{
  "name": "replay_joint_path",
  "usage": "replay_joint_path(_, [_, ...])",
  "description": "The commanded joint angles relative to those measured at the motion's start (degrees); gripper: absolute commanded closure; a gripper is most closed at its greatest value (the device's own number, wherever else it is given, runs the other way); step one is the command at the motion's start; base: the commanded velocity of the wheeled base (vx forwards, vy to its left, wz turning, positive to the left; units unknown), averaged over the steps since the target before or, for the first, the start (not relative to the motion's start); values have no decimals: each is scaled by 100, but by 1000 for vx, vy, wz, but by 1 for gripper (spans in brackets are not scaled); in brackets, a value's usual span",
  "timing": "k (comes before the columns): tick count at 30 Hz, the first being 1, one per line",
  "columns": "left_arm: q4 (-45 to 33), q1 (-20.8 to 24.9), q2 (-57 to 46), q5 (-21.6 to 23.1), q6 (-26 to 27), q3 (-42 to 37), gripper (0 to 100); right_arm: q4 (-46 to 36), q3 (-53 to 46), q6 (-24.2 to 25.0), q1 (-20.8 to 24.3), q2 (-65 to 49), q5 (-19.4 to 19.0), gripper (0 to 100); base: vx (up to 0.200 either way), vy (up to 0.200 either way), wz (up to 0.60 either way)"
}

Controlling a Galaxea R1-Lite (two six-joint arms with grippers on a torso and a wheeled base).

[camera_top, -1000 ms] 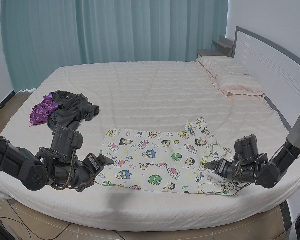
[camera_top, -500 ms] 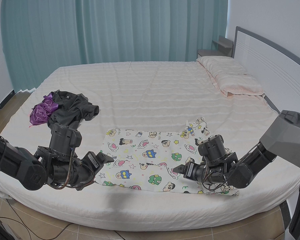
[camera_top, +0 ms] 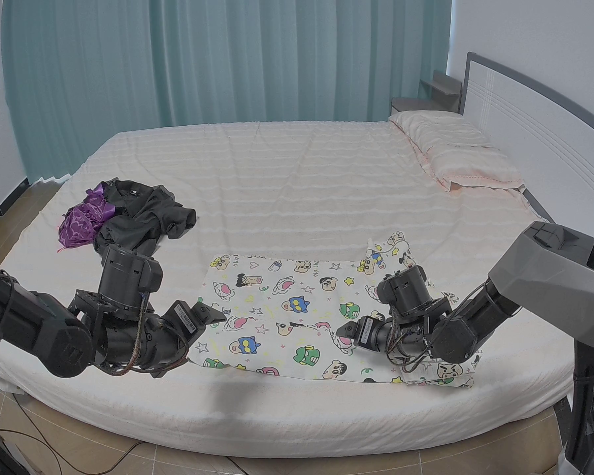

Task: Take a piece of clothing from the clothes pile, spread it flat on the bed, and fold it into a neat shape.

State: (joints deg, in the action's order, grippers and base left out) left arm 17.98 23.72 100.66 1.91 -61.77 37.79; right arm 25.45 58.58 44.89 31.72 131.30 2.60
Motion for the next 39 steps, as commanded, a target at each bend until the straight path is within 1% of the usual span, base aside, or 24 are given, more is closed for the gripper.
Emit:
replay_joint_path(1, [30, 1, 33, -7, -2, -44, 0, 21, -13, 47, -113, -290, -31, 0, 0, 0, 0])
replay_joint_path(3, [127, 1, 42, -7, -11, -70, 0, 30, -268, 152, -149, -738, -110, 0, 0, 0, 0])
replay_joint_path(4, [144, 1, 42, -16, -11, -70, 0, 30, -320, 170, -149, -791, -128, 0, 0, 0, 0])
replay_joint_path(5, [285, 1, 33, 2, -2, -140, 0, 100, -558, 240, -149, -1063, -181, 0, 0, 0, 0])
replay_joint_path(7, [487, 1, 42, 11, -2, -237, 0, 355, -901, 249, -192, -1265, -216, 0, 0, 0, 0])
replay_joint_path(8, [566, 1, 42, 11, -2, -263, 0, 513, -1068, 240, -219, -1327, -216, 0, 0, 0, 0])
replay_joint_path(12, [654, 18, 77, 11, 16, -290, 0, 1331, -1577, 205, -210, -1300, -216, 0, 200, 0, 0])
replay_joint_path(13, [654, 18, 77, 11, 16, -290, 0, 1331, -1577, 205, -210, -1300, -216, 0, 200, 0, 0])
replay_joint_path(14, [654, 53, 86, 20, 16, -299, 0, 1524, -1674, 187, -192, -1239, -207, 0, 200, 0, 0])
replay_joint_path(20, [663, 53, 147, 20, 25, -316, 0, 1577, -1692, 170, -228, -1230, -225, 0, 200, 0, 0])
replay_joint_path(26, [672, 150, 253, 11, 51, -343, 0, 1577, -1718, 170, -210, -1221, -233, 0, 200, 0, 0])
replay_joint_path(32, [680, 177, 376, 2, 148, -360, 0, 1585, -1779, 170, -192, -1221, -242, 0, 0, 0, 0])
replay_joint_path(33, [680, 177, 393, 2, 227, -343, 0, 1585, -1797, 161, -192, -1221, -242, 0, 0, 0, 0])
replay_joint_path(34, [663, 159, 420, -7, 420, -343, 0, 1585, -1797, 161, -184, -1221, -242, 0, 0, 0, 0])
replay_joint_path(36, [628, 36, 464, -7, 1106, -378, 0, 1585, -1806, 143, -166, -1230, -242, 0, 0, 0, 0])
replay_joint_path(37, [628, 18, 464, 2, 1167, -378, 0, 1585, -1815, 134, -166, -1230, -242, 0, 0, 0, 0])
replay_joint_path(38, [584, -298, 516, 55, 2108, -457, 0, 1585, -1859, 91, -157, -1239, -242, 0, 0, 0, 0])
replay_joint_path(39, [566, -360, 595, 90, 2433, -466, 0, 1585, -1876, 73, -157, -1239, -242, 0, 0, 0, 0])
